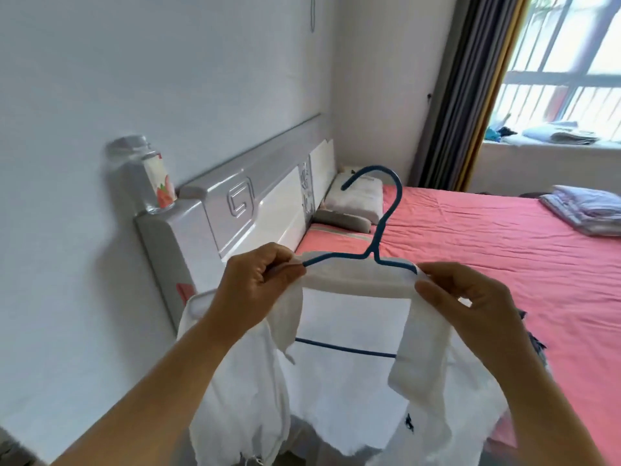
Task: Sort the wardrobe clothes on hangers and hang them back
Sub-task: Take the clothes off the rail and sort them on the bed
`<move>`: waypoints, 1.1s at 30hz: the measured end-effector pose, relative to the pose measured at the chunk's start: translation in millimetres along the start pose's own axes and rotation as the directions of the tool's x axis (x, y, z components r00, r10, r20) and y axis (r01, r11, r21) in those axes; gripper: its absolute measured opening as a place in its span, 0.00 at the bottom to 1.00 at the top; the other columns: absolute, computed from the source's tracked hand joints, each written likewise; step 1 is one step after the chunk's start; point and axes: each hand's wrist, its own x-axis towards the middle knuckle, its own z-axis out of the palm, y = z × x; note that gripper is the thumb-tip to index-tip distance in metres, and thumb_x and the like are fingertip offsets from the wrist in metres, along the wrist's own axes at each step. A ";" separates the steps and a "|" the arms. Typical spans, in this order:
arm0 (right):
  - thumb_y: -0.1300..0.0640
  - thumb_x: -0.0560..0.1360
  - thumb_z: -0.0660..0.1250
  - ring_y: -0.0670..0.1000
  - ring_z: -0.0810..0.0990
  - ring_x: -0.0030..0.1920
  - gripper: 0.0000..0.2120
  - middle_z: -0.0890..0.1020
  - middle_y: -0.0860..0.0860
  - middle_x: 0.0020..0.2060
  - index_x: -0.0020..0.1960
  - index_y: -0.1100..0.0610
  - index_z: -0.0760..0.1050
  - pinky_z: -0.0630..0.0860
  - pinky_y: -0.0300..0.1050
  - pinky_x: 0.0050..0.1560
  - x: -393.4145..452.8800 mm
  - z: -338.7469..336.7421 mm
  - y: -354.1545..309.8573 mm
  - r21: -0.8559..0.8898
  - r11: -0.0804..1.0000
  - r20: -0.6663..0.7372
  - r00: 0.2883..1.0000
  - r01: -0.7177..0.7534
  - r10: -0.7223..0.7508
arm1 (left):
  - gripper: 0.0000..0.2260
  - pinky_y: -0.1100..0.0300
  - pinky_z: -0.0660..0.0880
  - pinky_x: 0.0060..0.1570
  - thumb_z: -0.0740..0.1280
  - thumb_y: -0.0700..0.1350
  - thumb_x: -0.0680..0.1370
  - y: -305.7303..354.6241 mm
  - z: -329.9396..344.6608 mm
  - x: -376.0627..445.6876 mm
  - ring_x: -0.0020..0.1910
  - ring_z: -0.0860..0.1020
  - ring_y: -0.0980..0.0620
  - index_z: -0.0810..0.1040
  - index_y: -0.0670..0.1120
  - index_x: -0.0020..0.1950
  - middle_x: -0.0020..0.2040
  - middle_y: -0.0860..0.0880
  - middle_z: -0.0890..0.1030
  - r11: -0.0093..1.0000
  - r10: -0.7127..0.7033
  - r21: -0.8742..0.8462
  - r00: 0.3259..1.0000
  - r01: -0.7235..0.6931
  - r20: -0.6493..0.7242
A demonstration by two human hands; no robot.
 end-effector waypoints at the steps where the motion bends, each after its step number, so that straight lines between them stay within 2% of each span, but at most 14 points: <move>1: 0.56 0.70 0.72 0.43 0.79 0.37 0.08 0.83 0.44 0.37 0.47 0.45 0.82 0.75 0.35 0.41 2.0 -7.8 6.4 -0.035 0.999 0.008 1.000 -0.012 0.012 | 0.02 0.70 0.70 0.35 0.70 0.49 0.71 -1.6 7.2 7.1 0.34 0.75 0.58 0.78 0.54 0.40 0.37 0.56 0.80 1.000 -0.010 -0.013 1.000 0.010 0.003; 4: 0.55 0.71 0.72 0.46 0.76 0.34 0.05 0.81 0.50 0.33 0.45 0.46 0.81 0.71 0.37 0.36 12.3 -29.4 29.4 -0.165 0.984 -0.008 0.998 -0.064 0.064 | 0.03 0.69 0.69 0.35 0.70 0.47 0.70 -10.5 34.3 31.7 0.33 0.74 0.56 0.78 0.50 0.39 0.36 0.52 0.79 0.998 -0.021 -0.060 1.000 0.021 0.010; 7: 0.58 0.71 0.72 0.45 0.74 0.32 0.07 0.80 0.47 0.32 0.38 0.46 0.80 0.69 0.38 0.35 27.5 -42.3 55.6 -0.256 0.962 -0.118 0.991 -0.096 0.067 | 0.03 0.71 0.69 0.37 0.69 0.48 0.70 -23.6 70.8 56.8 0.36 0.75 0.57 0.78 0.49 0.40 0.35 0.52 0.79 0.998 -0.009 -0.066 0.999 0.012 0.041; 9: 0.59 0.72 0.72 0.44 0.75 0.34 0.09 0.81 0.43 0.34 0.38 0.46 0.80 0.69 0.38 0.36 42.2 -50.2 71.1 -0.250 0.961 -0.237 0.970 -0.119 0.059 | 0.06 0.70 0.71 0.39 0.69 0.50 0.72 -33.1 103.3 75.7 0.38 0.76 0.57 0.77 0.48 0.42 0.37 0.54 0.79 0.998 0.040 -0.058 0.999 -0.038 0.035; 12: 0.59 0.72 0.72 0.39 0.76 0.36 0.08 0.81 0.37 0.36 0.40 0.45 0.80 0.67 0.31 0.36 72.7 -65.7 96.4 -0.238 0.962 -0.357 0.933 -0.133 0.041 | 0.08 0.66 0.74 0.41 0.66 0.53 0.73 -44.9 157.3 107.5 0.39 0.76 0.57 0.76 0.48 0.43 0.38 0.53 0.79 0.991 0.126 -0.040 0.992 -0.126 -0.009; 14: 0.59 0.72 0.72 0.38 0.76 0.36 0.09 0.80 0.36 0.36 0.40 0.45 0.80 0.67 0.29 0.36 98.3 -80.6 120.1 -0.247 0.958 -0.391 0.920 -0.146 0.039 | 0.08 0.61 0.74 0.40 0.67 0.52 0.73 -55.9 197.6 134.5 0.38 0.75 0.56 0.76 0.47 0.42 0.38 0.53 0.79 0.987 0.162 -0.004 0.986 -0.163 -0.043; 18: 0.60 0.72 0.71 0.38 0.75 0.33 0.10 0.80 0.38 0.33 0.39 0.44 0.80 0.66 0.30 0.34 149.3 -107.5 180.8 -0.251 0.946 -0.410 0.908 -0.205 0.088 | 0.07 0.51 0.75 0.38 0.71 0.47 0.72 -85.2 278.7 189.3 0.36 0.74 0.54 0.75 0.46 0.41 0.37 0.54 0.78 0.988 0.137 0.071 0.990 -0.135 -0.026; 22: 0.60 0.71 0.72 0.39 0.75 0.31 0.08 0.80 0.39 0.31 0.40 0.47 0.81 0.66 0.30 0.32 199.9 -132.8 262.2 -0.236 0.923 -0.400 0.896 -0.304 0.192 | 0.08 0.56 0.73 0.37 0.74 0.44 0.70 -119.6 365.5 229.3 0.36 0.75 0.52 0.77 0.45 0.45 0.37 0.55 0.77 0.995 -0.003 0.100 0.994 -0.008 0.108; 25: 0.54 0.71 0.71 0.41 0.75 0.32 0.04 0.80 0.41 0.31 0.39 0.46 0.81 0.66 0.31 0.33 232.0 -144.8 332.6 -0.196 0.904 -0.379 0.879 -0.380 0.288 | 0.06 0.59 0.68 0.36 0.74 0.44 0.71 -153.8 428.9 248.9 0.37 0.76 0.50 0.78 0.45 0.44 0.38 0.54 0.77 0.977 -0.130 0.191 0.968 0.090 0.213; 27: 0.55 0.71 0.70 0.41 0.74 0.31 0.05 0.79 0.44 0.30 0.39 0.47 0.81 0.65 0.33 0.32 246.7 -146.3 377.9 -0.151 0.884 -0.364 0.857 -0.442 0.366 | 0.05 0.58 0.66 0.37 0.72 0.45 0.73 -176.6 464.5 256.4 0.39 0.77 0.48 0.78 0.45 0.43 0.39 0.52 0.78 0.954 -0.219 0.264 0.934 0.143 0.283; 30: 0.52 0.68 0.68 0.40 0.73 0.32 0.04 0.78 0.39 0.29 0.35 0.45 0.79 0.65 0.32 0.33 260.5 -143.5 440.4 -0.078 0.857 -0.363 0.815 -0.510 0.452 | 0.05 0.56 0.69 0.42 0.70 0.47 0.74 -210.8 514.0 263.5 0.44 0.78 0.48 0.79 0.48 0.47 0.44 0.52 0.80 0.913 -0.330 0.359 0.867 0.193 0.374; 33: 0.58 0.73 0.69 0.40 0.71 0.30 0.07 0.76 0.39 0.27 0.37 0.51 0.78 0.64 0.32 0.33 265.8 -138.8 498.0 -0.041 0.802 -0.364 0.757 -0.596 0.543 | 0.09 0.55 0.72 0.48 0.70 0.47 0.74 -236.7 550.6 264.6 0.51 0.78 0.48 0.79 0.48 0.54 0.52 0.51 0.79 0.897 -0.380 0.389 0.813 0.208 0.441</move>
